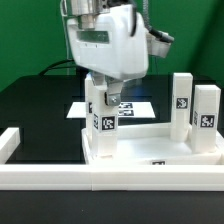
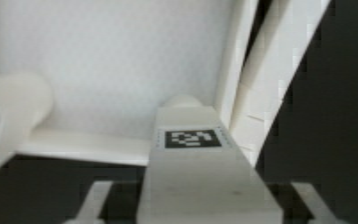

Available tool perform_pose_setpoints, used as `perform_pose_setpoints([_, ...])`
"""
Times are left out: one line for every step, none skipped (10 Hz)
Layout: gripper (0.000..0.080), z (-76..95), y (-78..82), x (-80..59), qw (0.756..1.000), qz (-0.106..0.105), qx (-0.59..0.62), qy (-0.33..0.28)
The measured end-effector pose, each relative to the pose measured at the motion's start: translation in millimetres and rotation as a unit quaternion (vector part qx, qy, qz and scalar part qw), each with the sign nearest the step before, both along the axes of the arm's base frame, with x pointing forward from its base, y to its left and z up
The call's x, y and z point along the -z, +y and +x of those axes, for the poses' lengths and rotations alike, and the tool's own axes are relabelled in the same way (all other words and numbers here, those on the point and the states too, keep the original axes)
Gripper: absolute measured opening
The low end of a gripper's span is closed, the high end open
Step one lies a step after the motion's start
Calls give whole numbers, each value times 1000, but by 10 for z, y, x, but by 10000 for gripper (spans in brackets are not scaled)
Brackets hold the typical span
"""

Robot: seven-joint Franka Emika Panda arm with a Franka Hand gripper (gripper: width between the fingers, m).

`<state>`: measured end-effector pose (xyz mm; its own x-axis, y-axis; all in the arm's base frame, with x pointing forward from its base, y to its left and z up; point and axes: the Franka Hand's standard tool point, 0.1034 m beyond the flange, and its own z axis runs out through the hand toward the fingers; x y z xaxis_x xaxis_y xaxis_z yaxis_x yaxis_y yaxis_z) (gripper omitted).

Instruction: Assemble desk

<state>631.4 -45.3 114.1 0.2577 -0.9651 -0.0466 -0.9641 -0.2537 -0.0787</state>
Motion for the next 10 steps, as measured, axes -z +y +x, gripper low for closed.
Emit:
perform_pose_setpoints([292,20,-2,8,995,17,98,-1])
perform_pose_setpoints([292,32,-29,5,984,40,176,-1])
perform_pose_setpoints([293,35,-36,10,975,48,219,2])
perform_pose_setpoints([293,39,-17,13,974,48,221,1])
perform_pose_setpoints([293,36,-19,15,976,48,214,1])
perform_pose_setpoints([293,23,-17,22,986,42,159,-3])
perform_pose_setpoints([370,-8,5,49,998,36,53,-6])
perform_pose_setpoints([551,-24,11,69,999,32,-18,-13])
perform_pose_setpoints([551,-23,-21,70,999,24,-41,-23])
perform_pose_setpoints([619,-25,-26,75,997,21,-67,-25])
